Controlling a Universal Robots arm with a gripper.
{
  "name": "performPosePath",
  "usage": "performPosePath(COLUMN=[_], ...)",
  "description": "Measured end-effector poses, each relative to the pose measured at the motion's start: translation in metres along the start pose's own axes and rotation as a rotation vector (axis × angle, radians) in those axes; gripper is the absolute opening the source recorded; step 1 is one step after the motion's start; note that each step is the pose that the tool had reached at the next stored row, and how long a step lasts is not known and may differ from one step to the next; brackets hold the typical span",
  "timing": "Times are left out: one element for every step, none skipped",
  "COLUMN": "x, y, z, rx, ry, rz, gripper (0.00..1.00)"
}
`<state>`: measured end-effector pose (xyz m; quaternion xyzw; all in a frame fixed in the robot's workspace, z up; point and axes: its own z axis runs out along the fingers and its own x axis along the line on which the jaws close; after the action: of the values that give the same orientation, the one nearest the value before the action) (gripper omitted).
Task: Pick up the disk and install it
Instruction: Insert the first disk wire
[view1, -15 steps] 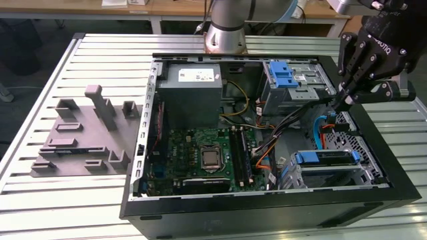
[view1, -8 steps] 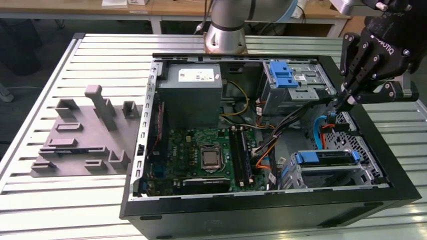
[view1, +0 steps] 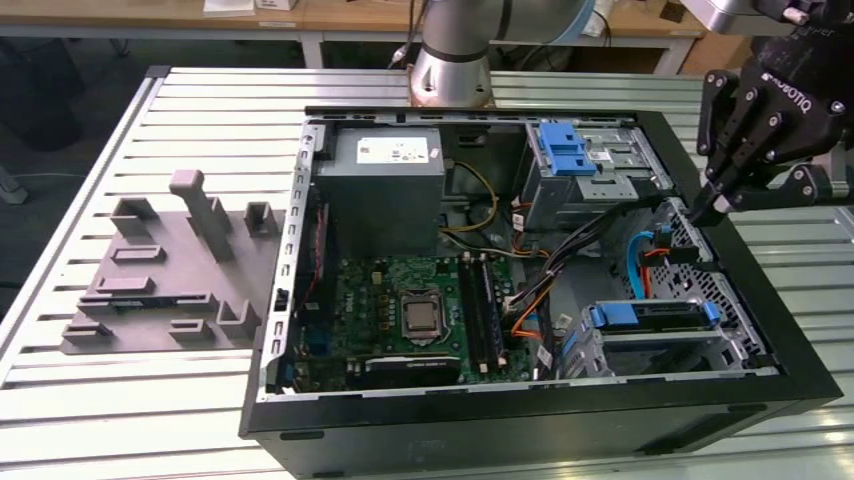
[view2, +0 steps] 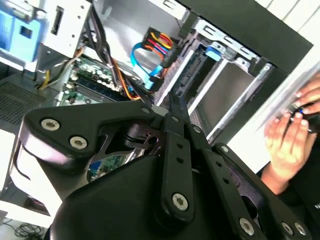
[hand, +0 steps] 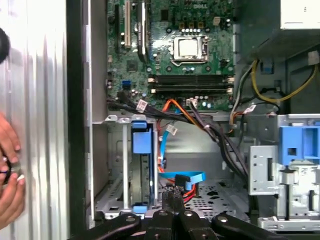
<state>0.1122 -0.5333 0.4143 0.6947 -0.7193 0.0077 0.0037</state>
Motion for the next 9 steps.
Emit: performPosePath(x=[0.0, 0.0, 0.0, -0.0001, -0.0001, -0.0001, -0.0001, -0.0003, -0.0005], y=[-0.0002, -0.0005, -0.0008, -0.0011, -0.0015, -0.0022, -0.0032, -0.0047, -0.0061], z=[0.0004, 0.0005, 0.0006, 0.0011, 0.0016, 0.0019, 0.0023, 0.0027, 0.0033], rx=[0.0005, 0.0011, 0.0017, 0.002, 0.0021, 0.0022, 0.0022, 0.0022, 0.0022], ry=[0.0131, 0.0271, 0.041, 0.0522, 0.0534, 0.0535, 0.0534, 0.0534, 0.0531], rz=[0.0, 0.0, 0.0, 0.0, 0.0, 0.0, 0.0, 0.0, 0.0], gripper=[0.11, 0.11, 0.11, 0.11, 0.11, 0.11, 0.11, 0.11, 0.11])
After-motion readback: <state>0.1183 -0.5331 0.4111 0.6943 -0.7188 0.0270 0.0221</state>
